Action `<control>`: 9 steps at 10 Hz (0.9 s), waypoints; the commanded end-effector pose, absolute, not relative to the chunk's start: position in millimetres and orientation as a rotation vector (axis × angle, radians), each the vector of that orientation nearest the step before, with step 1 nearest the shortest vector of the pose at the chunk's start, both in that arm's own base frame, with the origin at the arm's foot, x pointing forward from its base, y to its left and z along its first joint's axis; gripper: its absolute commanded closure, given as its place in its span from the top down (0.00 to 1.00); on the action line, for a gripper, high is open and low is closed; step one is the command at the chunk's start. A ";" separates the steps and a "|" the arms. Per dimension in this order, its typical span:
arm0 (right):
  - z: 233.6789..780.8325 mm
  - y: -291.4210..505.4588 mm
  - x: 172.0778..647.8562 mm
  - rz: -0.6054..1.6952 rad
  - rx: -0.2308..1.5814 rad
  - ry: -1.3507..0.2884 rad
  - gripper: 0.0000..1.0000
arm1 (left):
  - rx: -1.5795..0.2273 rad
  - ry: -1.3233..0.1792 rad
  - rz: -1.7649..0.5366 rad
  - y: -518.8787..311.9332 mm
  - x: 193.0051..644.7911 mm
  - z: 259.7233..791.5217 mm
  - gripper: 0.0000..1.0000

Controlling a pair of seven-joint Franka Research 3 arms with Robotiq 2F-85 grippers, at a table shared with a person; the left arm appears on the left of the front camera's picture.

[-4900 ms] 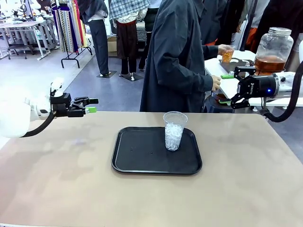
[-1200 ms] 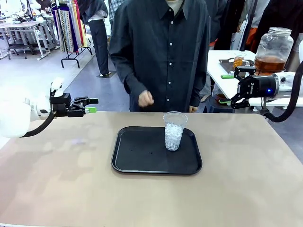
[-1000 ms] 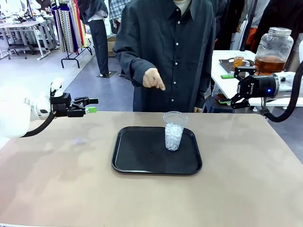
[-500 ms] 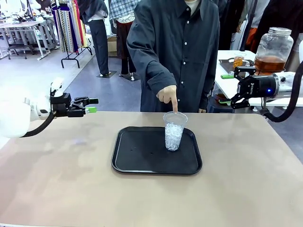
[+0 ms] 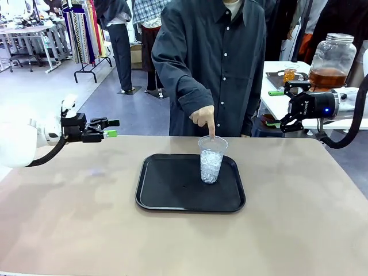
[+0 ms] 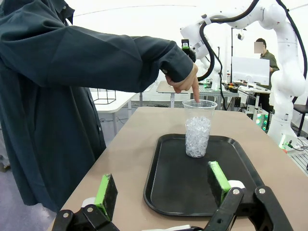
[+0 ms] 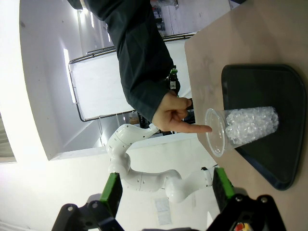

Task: Pour the drink into the iced cup.
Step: Pick up the iced cup indicated by the human and present it to them.

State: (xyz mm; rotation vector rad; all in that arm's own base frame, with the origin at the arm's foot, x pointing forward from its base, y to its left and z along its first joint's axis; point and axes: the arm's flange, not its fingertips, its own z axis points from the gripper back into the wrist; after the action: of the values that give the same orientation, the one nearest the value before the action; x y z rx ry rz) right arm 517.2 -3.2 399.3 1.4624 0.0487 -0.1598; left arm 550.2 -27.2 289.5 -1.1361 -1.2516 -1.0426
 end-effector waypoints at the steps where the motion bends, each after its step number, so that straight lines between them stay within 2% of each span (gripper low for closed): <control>1: 400.4 -2.9 517.2 -0.158 1.464 0.049 1.00 | -1.141 -1.255 -1.043 -27.6 549.1 294.7 1.00; 5: 399.3 -3.2 517.2 -0.160 1.462 0.049 1.00 | -1.141 -1.255 -1.043 -27.6 549.1 294.7 1.00; 9: 404.1 0.0 513.3 0.264 1.457 -0.297 1.00 | -1.141 -1.255 -1.043 -27.6 549.1 294.7 1.00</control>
State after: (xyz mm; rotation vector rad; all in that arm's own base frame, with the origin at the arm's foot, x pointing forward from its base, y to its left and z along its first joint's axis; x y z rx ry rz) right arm 516.3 -0.3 406.8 1.4516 -0.2024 0.1381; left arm 550.3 -27.2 289.5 -1.1361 -1.2517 -1.0426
